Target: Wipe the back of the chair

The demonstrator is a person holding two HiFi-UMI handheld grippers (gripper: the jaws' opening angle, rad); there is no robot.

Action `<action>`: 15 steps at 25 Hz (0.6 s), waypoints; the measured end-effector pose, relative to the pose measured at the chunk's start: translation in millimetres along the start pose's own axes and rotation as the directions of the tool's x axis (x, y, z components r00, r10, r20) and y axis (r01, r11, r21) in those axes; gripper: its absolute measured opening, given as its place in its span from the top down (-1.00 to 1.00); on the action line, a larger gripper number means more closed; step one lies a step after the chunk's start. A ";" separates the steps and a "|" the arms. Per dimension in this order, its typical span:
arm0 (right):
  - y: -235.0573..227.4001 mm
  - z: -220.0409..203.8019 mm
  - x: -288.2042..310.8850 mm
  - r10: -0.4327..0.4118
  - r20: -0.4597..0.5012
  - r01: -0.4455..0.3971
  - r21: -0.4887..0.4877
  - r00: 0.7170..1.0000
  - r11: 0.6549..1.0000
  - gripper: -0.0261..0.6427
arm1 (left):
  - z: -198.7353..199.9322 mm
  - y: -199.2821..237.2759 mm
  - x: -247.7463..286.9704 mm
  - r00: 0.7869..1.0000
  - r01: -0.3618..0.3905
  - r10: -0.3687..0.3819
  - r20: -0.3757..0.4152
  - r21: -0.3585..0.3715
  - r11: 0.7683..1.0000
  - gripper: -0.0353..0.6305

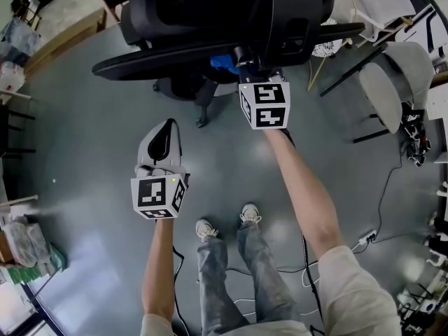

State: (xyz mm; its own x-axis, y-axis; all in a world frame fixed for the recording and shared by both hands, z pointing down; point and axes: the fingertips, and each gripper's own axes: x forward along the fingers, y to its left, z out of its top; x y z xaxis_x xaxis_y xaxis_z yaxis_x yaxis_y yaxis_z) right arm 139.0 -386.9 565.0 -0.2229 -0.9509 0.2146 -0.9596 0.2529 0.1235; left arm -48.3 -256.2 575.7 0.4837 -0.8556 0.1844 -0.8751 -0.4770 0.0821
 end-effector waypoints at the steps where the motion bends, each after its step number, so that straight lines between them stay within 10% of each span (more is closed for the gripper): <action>1: -2.3 -1.6 -1.3 -0.006 -0.003 0.006 0.004 1.000 1.000 0.71 | 0.9 -0.7 0.6 1.000 0.002 -0.002 0.001 0.000 1.000 0.88; 15: 88.7 -20.7 -18.8 0.110 -0.009 -0.110 0.007 0.994 0.994 0.71 | -6.1 24.3 -24.2 1.000 -0.025 0.025 -0.006 -0.012 1.000 0.88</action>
State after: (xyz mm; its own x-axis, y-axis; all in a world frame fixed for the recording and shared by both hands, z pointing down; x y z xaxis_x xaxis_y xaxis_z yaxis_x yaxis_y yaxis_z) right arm 61.6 -342.9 592.0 -0.3261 -0.9156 0.2351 -0.9303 0.3550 0.0926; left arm -81.4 -245.9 579.2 0.4615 -0.8660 0.1925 -0.8871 -0.4528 0.0892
